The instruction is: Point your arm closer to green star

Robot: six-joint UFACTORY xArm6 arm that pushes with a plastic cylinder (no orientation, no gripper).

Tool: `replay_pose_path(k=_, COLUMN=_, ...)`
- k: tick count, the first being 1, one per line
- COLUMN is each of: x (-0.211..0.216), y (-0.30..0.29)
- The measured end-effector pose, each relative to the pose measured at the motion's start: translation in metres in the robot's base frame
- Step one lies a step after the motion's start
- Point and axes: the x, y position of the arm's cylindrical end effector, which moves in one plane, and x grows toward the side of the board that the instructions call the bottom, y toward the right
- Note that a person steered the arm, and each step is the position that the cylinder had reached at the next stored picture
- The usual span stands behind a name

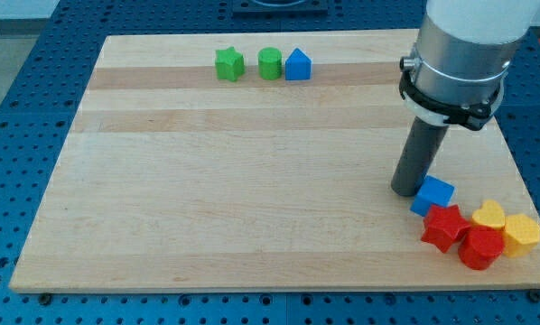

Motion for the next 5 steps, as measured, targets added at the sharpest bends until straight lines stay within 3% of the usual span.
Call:
replay_pose_path(k=1, x=-0.004, y=-0.053)
replay_pose_path(k=3, x=-0.102, y=-0.15)
replay_pose_path(k=4, x=-0.102, y=-0.186)
replay_pose_path(k=5, x=-0.113, y=-0.27)
